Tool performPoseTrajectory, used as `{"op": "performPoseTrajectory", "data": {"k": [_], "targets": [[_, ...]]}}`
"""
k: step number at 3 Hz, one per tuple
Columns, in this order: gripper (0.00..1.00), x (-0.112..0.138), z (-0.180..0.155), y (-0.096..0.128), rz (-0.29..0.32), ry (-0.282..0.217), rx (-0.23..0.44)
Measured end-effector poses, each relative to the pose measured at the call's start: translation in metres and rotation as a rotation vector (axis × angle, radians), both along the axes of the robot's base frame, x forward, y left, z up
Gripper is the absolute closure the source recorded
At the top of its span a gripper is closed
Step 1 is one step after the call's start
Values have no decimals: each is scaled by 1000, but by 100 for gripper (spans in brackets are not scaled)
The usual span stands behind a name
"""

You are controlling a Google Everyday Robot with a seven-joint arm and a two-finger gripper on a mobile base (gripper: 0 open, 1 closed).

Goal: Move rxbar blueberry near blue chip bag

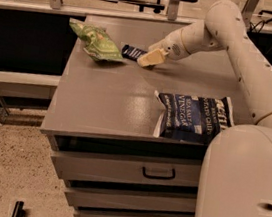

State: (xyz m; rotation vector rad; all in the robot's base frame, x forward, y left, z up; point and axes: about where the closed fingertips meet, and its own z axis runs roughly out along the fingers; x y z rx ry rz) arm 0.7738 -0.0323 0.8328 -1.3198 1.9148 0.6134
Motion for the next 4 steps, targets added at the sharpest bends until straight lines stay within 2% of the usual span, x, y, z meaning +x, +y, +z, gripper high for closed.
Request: {"op": "performPoseTrajectory", "data": {"k": [1, 4], "targets": [[100, 0, 3, 0, 0, 0, 0], [100, -8, 55, -16, 30, -71, -48]]}}
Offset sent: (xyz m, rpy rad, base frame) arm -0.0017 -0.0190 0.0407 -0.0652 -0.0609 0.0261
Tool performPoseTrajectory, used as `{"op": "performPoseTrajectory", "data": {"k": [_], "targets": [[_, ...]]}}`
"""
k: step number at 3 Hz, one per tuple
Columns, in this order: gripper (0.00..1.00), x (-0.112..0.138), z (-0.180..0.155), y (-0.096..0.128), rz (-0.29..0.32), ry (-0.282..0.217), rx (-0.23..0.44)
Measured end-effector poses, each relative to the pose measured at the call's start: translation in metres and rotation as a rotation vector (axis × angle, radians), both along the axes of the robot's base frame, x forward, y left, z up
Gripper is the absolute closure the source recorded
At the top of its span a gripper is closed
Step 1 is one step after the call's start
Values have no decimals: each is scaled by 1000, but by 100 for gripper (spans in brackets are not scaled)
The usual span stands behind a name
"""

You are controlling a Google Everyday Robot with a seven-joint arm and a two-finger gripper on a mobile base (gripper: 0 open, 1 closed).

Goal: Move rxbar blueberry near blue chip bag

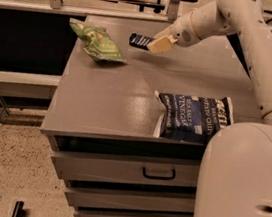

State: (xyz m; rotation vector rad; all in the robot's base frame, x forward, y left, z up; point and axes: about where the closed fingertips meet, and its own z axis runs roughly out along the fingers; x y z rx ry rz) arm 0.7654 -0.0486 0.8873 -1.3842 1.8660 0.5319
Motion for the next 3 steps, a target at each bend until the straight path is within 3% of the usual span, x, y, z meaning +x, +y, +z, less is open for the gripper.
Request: {"op": "performPoseTrajectory", "data": {"k": [1, 3], "targets": [[100, -11, 18, -12, 5, -19, 10], [100, -54, 36, -48, 23, -11, 13]]}}
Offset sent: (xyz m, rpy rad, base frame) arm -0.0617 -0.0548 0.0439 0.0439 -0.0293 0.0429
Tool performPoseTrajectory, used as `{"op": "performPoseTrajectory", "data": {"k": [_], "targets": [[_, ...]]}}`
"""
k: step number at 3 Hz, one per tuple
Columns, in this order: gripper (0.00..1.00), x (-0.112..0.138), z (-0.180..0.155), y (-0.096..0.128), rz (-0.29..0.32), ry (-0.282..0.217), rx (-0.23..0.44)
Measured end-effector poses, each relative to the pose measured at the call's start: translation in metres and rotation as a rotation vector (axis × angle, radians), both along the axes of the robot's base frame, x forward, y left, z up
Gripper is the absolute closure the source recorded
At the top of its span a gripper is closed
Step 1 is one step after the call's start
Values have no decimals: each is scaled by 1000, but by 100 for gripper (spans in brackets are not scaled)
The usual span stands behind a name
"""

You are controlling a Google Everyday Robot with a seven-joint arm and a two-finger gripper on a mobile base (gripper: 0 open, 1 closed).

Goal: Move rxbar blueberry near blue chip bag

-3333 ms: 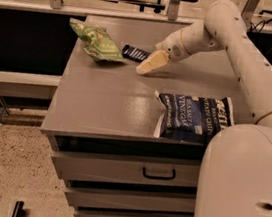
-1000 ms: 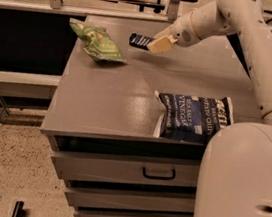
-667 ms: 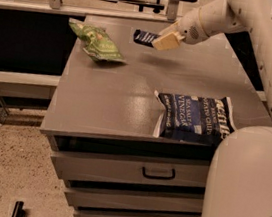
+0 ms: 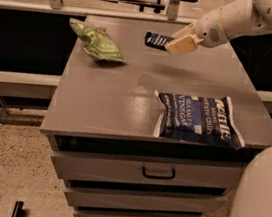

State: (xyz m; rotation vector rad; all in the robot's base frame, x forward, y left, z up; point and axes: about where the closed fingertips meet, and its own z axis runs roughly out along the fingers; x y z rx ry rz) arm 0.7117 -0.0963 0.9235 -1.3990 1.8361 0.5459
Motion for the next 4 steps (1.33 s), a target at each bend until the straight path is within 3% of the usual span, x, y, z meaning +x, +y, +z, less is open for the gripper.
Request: {"op": "performPoseTrajectory", "data": {"k": [2, 4], "targets": [[100, -48, 14, -34, -49, 30, -33], [100, -89, -1, -57, -70, 141, -10]]}}
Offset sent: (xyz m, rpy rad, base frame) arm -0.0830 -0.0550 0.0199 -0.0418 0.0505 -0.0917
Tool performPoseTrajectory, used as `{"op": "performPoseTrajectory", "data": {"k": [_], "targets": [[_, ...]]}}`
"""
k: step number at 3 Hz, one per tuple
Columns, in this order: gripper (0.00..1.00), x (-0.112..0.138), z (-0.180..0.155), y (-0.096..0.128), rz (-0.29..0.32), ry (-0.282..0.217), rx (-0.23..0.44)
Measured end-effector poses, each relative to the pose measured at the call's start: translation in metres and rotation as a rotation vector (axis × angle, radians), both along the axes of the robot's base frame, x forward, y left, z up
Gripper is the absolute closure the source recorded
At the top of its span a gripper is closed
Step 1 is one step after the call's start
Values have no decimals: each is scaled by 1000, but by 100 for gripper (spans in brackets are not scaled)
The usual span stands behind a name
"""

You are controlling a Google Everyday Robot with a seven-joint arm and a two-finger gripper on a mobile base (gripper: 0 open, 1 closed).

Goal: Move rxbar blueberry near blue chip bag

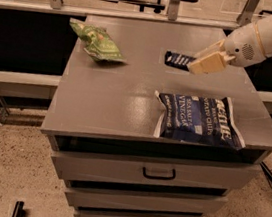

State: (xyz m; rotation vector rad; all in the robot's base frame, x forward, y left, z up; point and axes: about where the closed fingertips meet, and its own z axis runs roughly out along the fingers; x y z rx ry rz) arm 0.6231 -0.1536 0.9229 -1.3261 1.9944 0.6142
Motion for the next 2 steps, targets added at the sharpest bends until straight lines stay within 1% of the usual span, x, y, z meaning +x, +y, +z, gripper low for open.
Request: {"op": "performPoseTrajectory", "data": {"k": [1, 2], "targets": [[100, -16, -3, -3, 21, 26, -29], [100, -18, -7, 9, 83, 37, -52]]}}
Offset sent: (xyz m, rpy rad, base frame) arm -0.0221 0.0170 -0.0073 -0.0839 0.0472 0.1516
